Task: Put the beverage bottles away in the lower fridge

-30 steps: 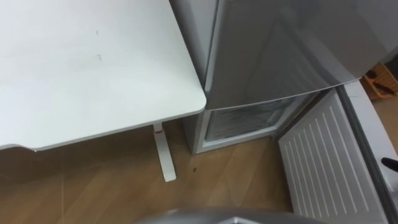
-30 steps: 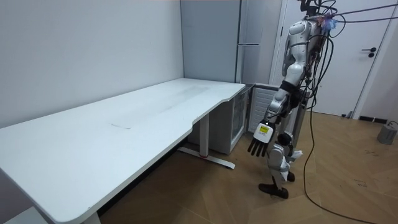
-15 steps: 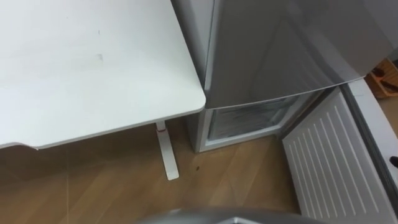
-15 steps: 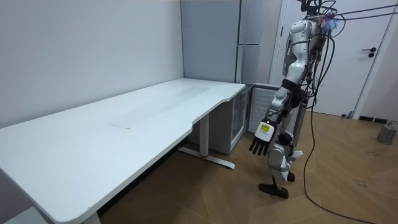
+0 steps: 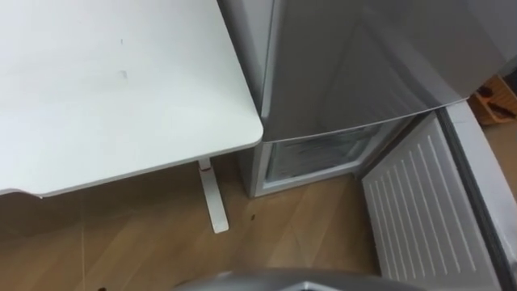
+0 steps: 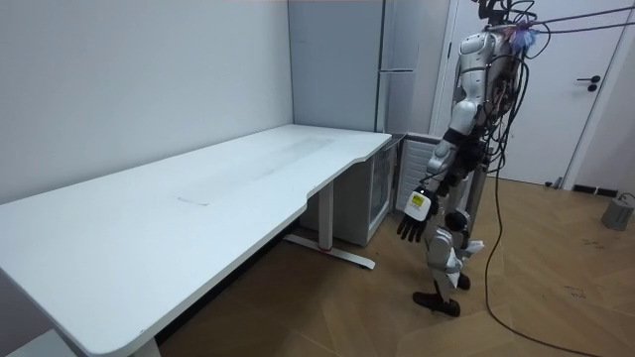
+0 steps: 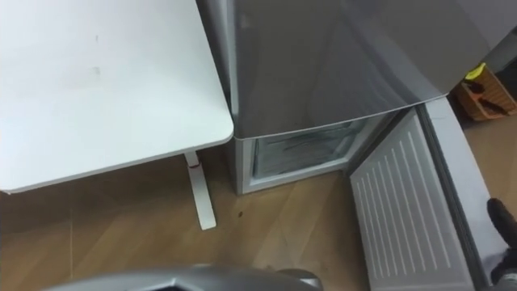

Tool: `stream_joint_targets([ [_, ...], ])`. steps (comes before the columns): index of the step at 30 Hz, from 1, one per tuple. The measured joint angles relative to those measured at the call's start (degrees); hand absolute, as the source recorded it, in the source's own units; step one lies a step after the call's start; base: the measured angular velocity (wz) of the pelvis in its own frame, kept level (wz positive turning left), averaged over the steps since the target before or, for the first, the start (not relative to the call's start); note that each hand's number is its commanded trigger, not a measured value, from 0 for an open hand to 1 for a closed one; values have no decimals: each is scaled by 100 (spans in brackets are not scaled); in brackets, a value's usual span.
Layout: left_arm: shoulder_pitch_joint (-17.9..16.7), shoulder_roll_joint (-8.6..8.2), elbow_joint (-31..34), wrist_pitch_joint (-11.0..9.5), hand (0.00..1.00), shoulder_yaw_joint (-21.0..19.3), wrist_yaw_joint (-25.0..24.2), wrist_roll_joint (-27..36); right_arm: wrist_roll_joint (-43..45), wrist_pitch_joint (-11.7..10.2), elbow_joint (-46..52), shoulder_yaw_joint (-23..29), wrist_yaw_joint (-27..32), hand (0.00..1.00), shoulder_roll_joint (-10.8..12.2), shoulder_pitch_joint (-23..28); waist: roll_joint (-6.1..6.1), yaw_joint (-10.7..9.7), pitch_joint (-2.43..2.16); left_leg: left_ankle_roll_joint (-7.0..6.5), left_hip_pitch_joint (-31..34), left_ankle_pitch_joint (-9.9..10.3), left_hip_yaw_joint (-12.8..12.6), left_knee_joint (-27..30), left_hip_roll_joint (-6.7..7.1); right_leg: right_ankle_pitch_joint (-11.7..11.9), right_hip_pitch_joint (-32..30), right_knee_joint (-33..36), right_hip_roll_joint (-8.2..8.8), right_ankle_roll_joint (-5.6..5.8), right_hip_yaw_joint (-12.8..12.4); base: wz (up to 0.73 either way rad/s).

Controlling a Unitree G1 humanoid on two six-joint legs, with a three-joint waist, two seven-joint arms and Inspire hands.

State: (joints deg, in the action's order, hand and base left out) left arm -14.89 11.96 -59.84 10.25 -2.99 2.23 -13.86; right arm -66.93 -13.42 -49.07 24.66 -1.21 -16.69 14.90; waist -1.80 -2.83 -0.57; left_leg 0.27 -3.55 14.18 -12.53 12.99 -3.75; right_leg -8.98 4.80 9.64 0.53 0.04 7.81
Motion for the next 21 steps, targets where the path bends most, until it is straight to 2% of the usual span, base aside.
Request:
stream_joint_targets([
  [1,20,-68,-21,46,0,72,13,0,-246,-141,180,-102,-101,0,180,90,3,-2,1,-1,49,1,-2,32,-12,23,-45,1,-15,-20,-15,-19],
  [2,72,-126,-43,72,0,134,12,0,-396,-192,279,-121,-200,0,357,143,14,1,2,0,111,7,-18,75,-41,56,-104,7,-36,-28,-34,-18],
  [3,82,-149,-53,75,0,157,11,0,-502,-209,288,-183,-236,0,416,155,22,9,5,4,118,10,-35,81,-56,81,-118,5,-50,-36,-33,-26],
  [4,101,-177,-116,78,0,264,8,0,-714,-183,307,-502,-256,0,468,185,47,38,2,20,121,22,-76,81,-66,96,-160,12,-64,-44,-34,-38],
  [5,135,-225,-216,99,0,384,-4,-2,-830,-249,550,-805,-308,0,565,221,129,69,9,32,123,29,-123,82,-71,116,-203,16,-72,-71,-41,-41],
  [8,145,-309,-209,209,0,566,-57,-4,-1045,-253,1239,-1521,-526,0,644,216,309,121,3,20,182,28,-119,123,-66,161,-294,20,-71,-92,-126,-25],
  [10,164,-330,-209,228,0,683,-57,5,-1290,-243,1436,-1873,-644,0,712,142,364,130,0,22,214,25,-97,178,-59,152,-297,8,-67,-94,-128,2],
  [12,196,-371,-204,228,0,789,-47,-1,-1509,-122,1612,-2215,-633,0,773,111,392,159,4,-3,207,-10,-97,175,-44,108,-313,0,-57,-105,-107,2],
  [14,157,-437,-205,236,0,947,-32,36,-1736,143,1742,-2669,-660,0,813,32,420,157,-2,4,242,-30,-91,172,-34,107,-389,18,-57,-120,-63,0],
  [15,152,-445,-204,237,0,1011,-32,52,-1759,224,1785,-2793,-651,0,819,11,396,156,8,4,255,-46,-82,163,-30,107,-402,18,-56,-122,-57,7],
  [17,170,-475,-201,236,0,1081,-26,72,-1759,640,1831,-3251,-652,0,821,-89,383,165,-40,13,289,-97,-74,117,-16,110,-465,36,-60,-135,-59,10],
  [20,251,-477,-205,233,0,1143,5,69,-1693,1088,1814,-3785,-689,0,858,-215,374,171,-36,13,297,-170,14,51,37,89,-525,115,-31,-147,-34,15],
  [21,278,-476,-204,231,0,1143,13,69,-1678,1149,1815,-3863,-710,0,863,-230,371,187,-34,12,311,-171,9,51,39,82,-546,124,-19,-146,-22,5],
])
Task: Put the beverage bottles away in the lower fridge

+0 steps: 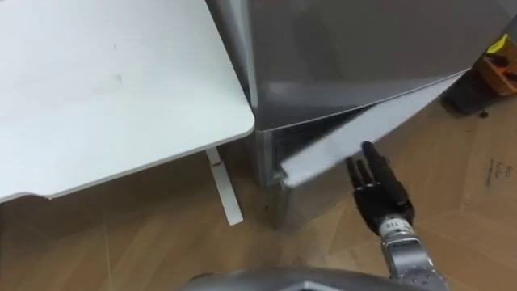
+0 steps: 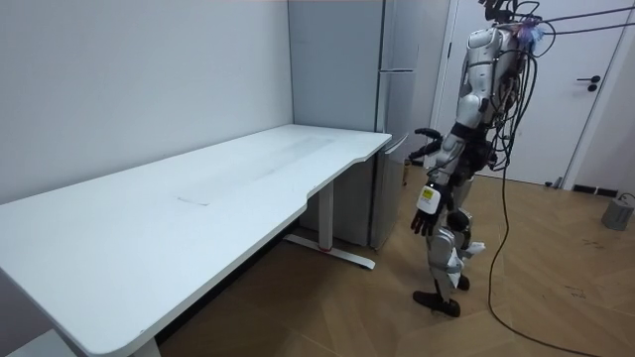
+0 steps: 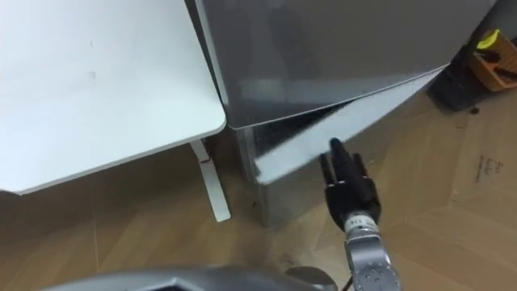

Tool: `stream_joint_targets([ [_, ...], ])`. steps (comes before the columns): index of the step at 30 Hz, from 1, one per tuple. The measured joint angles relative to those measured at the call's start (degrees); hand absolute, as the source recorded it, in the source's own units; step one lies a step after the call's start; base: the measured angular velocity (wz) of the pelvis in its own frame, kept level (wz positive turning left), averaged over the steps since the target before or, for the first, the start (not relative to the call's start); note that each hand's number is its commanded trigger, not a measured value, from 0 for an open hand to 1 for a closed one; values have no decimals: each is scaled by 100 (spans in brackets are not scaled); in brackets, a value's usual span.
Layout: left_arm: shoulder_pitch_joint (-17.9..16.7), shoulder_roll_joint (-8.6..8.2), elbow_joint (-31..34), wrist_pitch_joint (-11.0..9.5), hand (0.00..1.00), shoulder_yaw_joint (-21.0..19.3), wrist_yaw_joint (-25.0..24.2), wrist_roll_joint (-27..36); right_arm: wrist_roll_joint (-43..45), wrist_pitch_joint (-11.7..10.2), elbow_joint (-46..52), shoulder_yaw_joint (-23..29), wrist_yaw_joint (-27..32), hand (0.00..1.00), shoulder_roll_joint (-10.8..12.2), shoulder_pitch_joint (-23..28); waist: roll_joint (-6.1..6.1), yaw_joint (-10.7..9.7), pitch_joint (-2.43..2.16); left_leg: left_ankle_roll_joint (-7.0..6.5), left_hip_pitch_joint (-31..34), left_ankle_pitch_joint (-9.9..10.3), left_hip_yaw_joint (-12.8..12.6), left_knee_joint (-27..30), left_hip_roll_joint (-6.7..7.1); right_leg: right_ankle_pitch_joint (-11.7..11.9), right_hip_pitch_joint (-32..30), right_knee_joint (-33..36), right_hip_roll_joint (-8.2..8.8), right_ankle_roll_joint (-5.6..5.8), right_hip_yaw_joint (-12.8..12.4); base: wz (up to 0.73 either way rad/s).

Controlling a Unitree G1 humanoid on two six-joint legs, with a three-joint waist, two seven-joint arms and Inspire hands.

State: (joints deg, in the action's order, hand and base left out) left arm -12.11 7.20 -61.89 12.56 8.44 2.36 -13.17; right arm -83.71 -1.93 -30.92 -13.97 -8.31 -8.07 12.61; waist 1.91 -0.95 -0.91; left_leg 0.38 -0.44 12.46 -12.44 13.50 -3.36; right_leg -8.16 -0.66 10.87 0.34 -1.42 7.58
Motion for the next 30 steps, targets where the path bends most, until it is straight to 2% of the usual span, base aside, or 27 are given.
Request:
stream_joint_targets([
  [2,119,2,-2,4,0,-2,0,2,25,231,17,-150,-67,0,12,-52,-48,56,32,-1,16,0,-53,2,4,-6,-38,4,15,5,4,-9],
  [4,236,14,0,-1,0,2,0,11,28,326,55,-200,-68,0,7,-97,-115,144,71,-2,10,1,-143,-2,9,-22,-59,21,30,19,-26,-16],
  [8,330,187,0,4,0,85,3,9,103,445,253,-515,-277,0,-20,-168,-251,162,114,-36,15,25,-166,-22,35,-81,-146,101,25,39,-73,-5],
  [12,354,197,-3,1,0,161,23,35,151,466,253,-647,-365,0,-43,-289,-237,203,115,-73,17,51,-148,-42,64,-64,-143,112,35,69,-70,0],
  [14,388,202,-3,1,0,326,120,229,339,547,241,-709,-429,0,-59,-425,-228,207,119,-89,10,60,-133,-44,81,-74,-146,191,57,87,-40,0],
  [16,376,176,-4,1,0,330,152,235,531,586,239,-727,-487,0,-54,-505,-198,229,128,-102,4,69,-133,-44,87,-73,-132,190,63,88,-31,0],
  [22,289,125,2,96,0,307,225,234,1064,917,-197,-711,-670,0,-121,-565,-182,242,123,-110,-50,100,-34,-80,96,-86,27,177,88,111,171,11],
  [25,202,121,15,122,0,254,224,234,1494,1032,-629,-673,-676,0,-220,-571,-206,231,111,-119,-88,104,3,-86,116,-109,90,174,121,140,210,9],
  [27,81,122,69,119,0,162,225,232,1655,1032,-925,-646,-685,0,-242,-578,-247,198,98,-128,-103,102,69,-73,154,-127,142,172,152,155,282,17],
  [28,-10,116,104,120,0,56,212,219,1801,1035,-1220,-569,-695,0,-247,-568,-285,123,82,-138,-143,100,159,-72,185,-153,220,167,179,178,357,30],
  [30,-138,117,191,117,0,-95,180,228,2176,1073,-1685,-330,-680,0,-271,-565,-319,116,68,-178,-181,126,187,-15,210,-205,321,167,219,205,420,30],
])
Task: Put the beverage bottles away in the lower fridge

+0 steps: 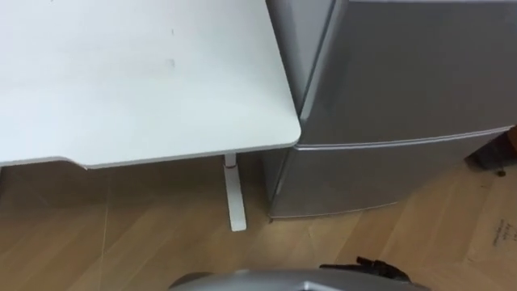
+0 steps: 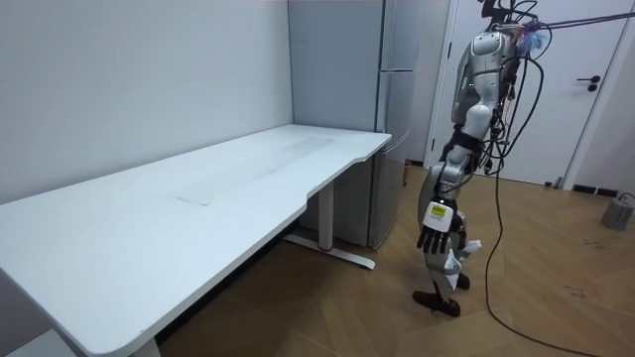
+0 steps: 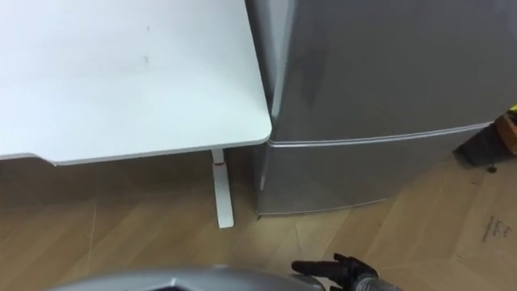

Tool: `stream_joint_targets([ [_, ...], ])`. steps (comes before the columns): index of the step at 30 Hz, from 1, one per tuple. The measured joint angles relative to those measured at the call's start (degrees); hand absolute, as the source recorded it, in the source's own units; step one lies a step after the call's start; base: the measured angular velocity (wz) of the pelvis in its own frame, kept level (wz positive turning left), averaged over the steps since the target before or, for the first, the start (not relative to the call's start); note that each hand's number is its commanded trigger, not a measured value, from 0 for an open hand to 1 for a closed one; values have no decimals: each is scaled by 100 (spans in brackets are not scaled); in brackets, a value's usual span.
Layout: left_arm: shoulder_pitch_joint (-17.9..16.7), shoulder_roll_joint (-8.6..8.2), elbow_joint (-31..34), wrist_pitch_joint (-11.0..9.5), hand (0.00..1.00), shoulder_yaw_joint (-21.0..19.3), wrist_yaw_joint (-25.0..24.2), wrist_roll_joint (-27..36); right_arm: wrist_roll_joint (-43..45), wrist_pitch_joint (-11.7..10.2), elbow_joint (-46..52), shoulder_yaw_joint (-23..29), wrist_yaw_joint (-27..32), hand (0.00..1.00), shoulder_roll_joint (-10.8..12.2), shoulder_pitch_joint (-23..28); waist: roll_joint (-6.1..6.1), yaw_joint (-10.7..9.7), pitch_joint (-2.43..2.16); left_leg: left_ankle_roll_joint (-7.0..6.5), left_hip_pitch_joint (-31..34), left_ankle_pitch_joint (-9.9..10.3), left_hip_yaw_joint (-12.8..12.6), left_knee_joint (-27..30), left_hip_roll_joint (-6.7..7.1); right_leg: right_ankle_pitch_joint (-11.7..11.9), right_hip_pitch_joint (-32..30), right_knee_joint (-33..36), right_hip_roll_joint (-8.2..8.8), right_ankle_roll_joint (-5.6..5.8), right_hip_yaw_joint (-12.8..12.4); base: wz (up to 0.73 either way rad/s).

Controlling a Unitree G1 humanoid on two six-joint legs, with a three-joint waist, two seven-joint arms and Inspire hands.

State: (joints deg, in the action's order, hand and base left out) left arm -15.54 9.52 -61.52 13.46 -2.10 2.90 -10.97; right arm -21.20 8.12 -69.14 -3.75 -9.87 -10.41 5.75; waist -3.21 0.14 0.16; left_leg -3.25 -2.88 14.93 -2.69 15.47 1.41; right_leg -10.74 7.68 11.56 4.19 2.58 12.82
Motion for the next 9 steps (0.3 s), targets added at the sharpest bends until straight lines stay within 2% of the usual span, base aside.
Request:
stream_joint_targets([
  [6,-33,-7,-40,150,0,3,-13,-104,128,11,-195,131,265,0,-35,-7,17,-8,0,5,7,-3,170,5,47,-11,153,-191,-13,18,-25,15],
  [9,-22,-9,-37,157,0,3,-22,-103,154,11,-193,168,386,0,-34,-22,21,-5,-1,24,11,-14,200,-9,45,-11,156,-194,-36,18,-22,6],
])
